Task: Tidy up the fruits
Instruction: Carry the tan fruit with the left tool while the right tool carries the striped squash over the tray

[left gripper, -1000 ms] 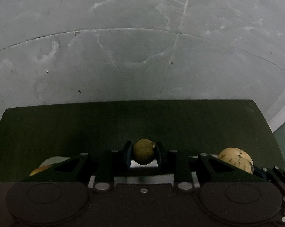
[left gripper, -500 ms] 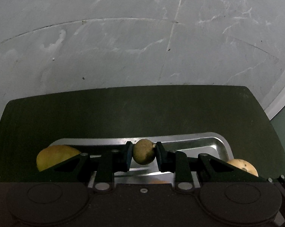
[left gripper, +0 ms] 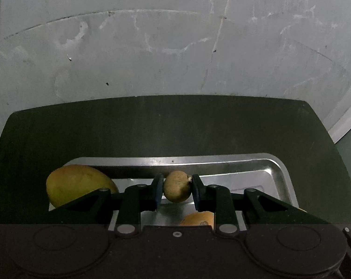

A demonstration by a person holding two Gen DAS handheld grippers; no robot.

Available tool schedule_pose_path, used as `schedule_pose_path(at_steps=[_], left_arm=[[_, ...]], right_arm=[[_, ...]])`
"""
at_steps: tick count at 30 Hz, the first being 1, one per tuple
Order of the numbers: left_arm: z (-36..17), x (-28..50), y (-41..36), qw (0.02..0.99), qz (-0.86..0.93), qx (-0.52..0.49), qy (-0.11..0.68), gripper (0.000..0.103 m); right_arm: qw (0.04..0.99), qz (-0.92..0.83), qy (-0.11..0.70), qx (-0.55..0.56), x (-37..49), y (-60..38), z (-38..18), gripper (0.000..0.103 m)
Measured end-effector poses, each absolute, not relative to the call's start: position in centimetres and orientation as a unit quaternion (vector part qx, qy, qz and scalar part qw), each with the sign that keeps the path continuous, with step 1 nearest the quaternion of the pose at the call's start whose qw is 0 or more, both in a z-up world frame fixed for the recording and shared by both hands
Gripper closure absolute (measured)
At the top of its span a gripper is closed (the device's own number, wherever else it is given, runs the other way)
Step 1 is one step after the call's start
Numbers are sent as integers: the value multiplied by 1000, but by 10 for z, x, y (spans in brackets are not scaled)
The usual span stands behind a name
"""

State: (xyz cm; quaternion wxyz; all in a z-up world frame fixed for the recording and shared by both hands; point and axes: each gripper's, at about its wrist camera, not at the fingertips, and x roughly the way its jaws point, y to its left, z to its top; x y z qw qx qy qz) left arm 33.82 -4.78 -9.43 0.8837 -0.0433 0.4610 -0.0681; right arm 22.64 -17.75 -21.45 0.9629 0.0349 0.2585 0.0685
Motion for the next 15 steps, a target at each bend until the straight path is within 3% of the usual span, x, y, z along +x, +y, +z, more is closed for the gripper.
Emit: schedule_pose_path(at_steps=[15], left_arm=[[-105,350,-55,877,-78,-35,473,75]], right_arm=[[959,58,273,42,234,-176,-224,48]])
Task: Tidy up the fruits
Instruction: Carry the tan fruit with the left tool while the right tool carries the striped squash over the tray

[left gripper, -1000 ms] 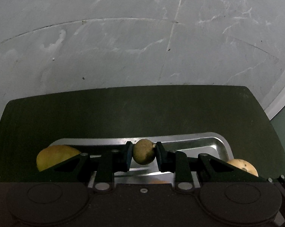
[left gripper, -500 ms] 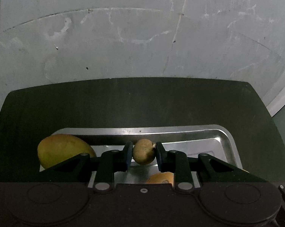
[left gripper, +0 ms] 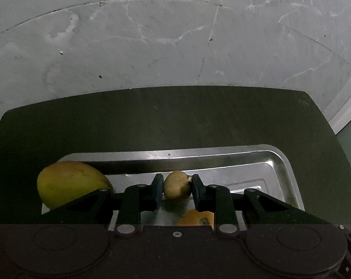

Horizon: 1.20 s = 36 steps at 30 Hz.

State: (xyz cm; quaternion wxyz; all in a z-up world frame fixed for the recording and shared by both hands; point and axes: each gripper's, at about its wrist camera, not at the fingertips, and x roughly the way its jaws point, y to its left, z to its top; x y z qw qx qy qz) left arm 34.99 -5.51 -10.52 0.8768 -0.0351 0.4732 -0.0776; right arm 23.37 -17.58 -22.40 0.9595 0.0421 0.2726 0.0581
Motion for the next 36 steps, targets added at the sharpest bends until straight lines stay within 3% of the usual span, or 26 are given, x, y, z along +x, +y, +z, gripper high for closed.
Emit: schedule_pose_path(at_steps=[36], left_arm=[[-117,361,-54,871,-77,-37,484,75]], right_arm=[[949,61,307,36,251,-169,-233,48]])
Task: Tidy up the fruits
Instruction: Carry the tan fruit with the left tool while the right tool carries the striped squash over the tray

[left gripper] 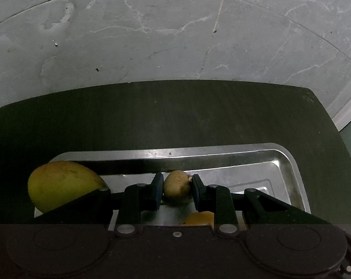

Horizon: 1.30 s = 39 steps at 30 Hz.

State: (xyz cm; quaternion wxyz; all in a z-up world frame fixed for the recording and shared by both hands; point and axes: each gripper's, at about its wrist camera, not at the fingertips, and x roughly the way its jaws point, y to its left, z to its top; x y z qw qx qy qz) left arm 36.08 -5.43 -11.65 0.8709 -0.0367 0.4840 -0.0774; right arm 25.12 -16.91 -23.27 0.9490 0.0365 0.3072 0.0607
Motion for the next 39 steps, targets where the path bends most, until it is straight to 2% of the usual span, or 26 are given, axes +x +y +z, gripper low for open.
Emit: schedule_pose_path(at_steps=[39], left_arm=[[-118,359,-55,869,-68,-37,489,75]], right_arm=[[947,58,315,26,255,-161,-233,48]])
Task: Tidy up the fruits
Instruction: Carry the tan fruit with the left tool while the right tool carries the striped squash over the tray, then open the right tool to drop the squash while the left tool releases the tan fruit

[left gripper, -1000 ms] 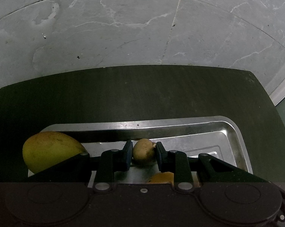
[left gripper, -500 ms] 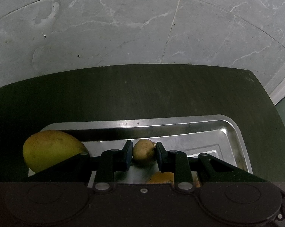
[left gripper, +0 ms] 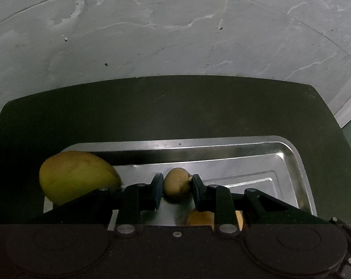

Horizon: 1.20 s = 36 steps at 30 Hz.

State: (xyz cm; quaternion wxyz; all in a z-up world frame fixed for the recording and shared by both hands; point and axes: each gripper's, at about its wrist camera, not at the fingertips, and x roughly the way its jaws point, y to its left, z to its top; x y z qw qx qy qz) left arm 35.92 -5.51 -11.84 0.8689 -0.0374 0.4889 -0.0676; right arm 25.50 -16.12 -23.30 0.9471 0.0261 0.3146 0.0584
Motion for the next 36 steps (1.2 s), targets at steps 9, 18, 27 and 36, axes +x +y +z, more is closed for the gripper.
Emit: schedule_pose_path(at_steps=[9,18,27,36], left_arm=[[-119,356,-49,869,-62,-41,490,74],[-118,348,-40,868,-60,-46,491,65],[-111,342,-32,872,-61,-52,482,52],[-100,334,-28,879,-66,-61,469,32]], right_arm=[[949,68,309,17,251,-156,-229,46],[949,75,306,9,245,-149,-224,43],[950,77,303,6,240,-143,-221,32],[953,63,296,1,235,-141,-216,16]])
